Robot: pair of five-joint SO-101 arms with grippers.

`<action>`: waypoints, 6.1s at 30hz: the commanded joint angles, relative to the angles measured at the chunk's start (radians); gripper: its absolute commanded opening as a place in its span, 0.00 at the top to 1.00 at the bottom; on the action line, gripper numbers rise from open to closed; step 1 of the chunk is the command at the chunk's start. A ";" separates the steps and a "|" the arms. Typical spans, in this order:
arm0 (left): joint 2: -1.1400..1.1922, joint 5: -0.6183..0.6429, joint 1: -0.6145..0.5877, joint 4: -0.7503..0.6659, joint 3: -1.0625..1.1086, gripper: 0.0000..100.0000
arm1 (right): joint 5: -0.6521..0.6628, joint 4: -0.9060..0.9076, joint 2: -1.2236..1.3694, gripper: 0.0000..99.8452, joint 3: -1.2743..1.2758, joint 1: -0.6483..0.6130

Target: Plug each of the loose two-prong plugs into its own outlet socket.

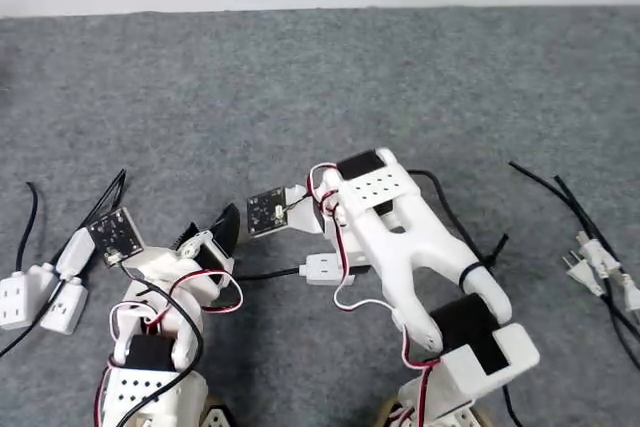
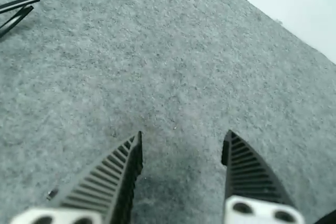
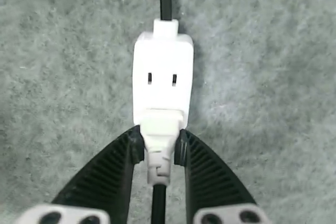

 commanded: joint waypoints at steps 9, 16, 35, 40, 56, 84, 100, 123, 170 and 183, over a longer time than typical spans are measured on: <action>-0.006 -0.006 0.005 0.006 -0.013 0.77 | -0.020 -0.071 0.110 0.99 0.028 -0.010; -0.008 -0.006 0.005 0.006 -0.013 0.77 | -0.052 0.042 -0.136 0.89 0.015 -0.018; -0.008 -0.232 -0.496 0.387 -0.285 0.69 | -0.235 0.194 -0.473 0.69 -0.017 -0.139; -0.008 -0.328 -0.827 0.459 -0.318 0.61 | -0.242 0.058 -0.344 0.69 0.060 -0.170; -0.008 -0.328 -0.887 0.456 -0.202 0.61 | -0.276 -0.134 0.041 0.69 0.068 -0.139; -0.008 -0.327 -0.881 0.454 -0.182 0.61 | -0.192 0.166 0.360 0.99 -1.019 0.085; -0.008 -0.327 -0.881 0.454 -0.180 0.61 | -0.080 0.186 0.547 0.99 -1.283 0.206; -0.008 -0.327 -0.881 0.454 -0.166 0.61 | -0.190 -0.318 0.785 0.70 -1.281 0.265; -0.009 -0.945 -0.888 0.402 -0.367 0.61 | -0.482 0.479 -0.143 0.77 -0.631 0.243; 0.141 -1.290 -0.818 0.770 -0.880 0.61 | -0.571 -0.007 -0.479 0.77 0.233 0.335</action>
